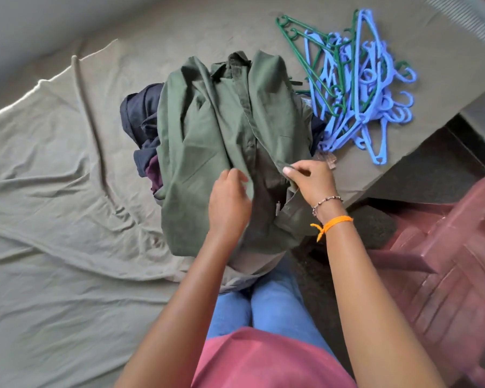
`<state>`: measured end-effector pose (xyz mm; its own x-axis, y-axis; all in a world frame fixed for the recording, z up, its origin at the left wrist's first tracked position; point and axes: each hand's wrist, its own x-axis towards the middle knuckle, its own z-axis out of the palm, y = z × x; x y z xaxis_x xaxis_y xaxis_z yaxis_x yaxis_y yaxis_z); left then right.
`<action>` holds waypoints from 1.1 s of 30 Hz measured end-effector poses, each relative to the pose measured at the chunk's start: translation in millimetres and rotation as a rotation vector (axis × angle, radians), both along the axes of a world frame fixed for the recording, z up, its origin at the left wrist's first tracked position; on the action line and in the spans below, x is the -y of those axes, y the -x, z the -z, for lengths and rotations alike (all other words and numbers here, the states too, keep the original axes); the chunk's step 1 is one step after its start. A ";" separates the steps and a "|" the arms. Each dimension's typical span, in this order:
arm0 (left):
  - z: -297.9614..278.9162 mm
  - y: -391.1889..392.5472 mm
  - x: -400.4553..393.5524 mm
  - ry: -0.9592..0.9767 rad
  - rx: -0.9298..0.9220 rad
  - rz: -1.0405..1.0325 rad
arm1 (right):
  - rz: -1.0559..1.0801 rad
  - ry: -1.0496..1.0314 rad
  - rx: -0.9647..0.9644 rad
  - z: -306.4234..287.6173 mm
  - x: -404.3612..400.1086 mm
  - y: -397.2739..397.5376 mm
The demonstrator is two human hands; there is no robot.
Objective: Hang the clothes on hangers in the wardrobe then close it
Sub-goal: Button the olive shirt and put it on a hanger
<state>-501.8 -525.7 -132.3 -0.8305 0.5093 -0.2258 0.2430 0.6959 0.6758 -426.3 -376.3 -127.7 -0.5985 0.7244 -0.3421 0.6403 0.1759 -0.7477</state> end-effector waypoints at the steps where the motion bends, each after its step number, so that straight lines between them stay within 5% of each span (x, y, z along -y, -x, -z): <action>1: 3.1 0.4 -7.4 -0.005 0.056 -0.038 | 0.018 0.045 -0.024 3.3 3.2 -0.5; 5: 28.9 1.9 -24.6 0.048 0.178 -0.027 | 0.129 0.213 -0.070 16.0 10.8 2.0; 8: 43.4 5.2 -29.9 0.208 0.018 0.097 | 0.179 0.277 -0.119 23.0 11.7 3.6; 15: 64.8 20.0 -14.1 0.149 0.054 -0.054 | 0.180 0.146 -0.114 31.1 19.3 15.1; 23: 75.1 14.3 -19.9 0.270 -0.157 0.104 | 0.033 0.087 0.047 42.1 30.3 18.4; 33: 78.7 26.1 -24.8 0.211 -0.074 0.082 | 0.105 0.020 0.087 49.0 35.6 19.6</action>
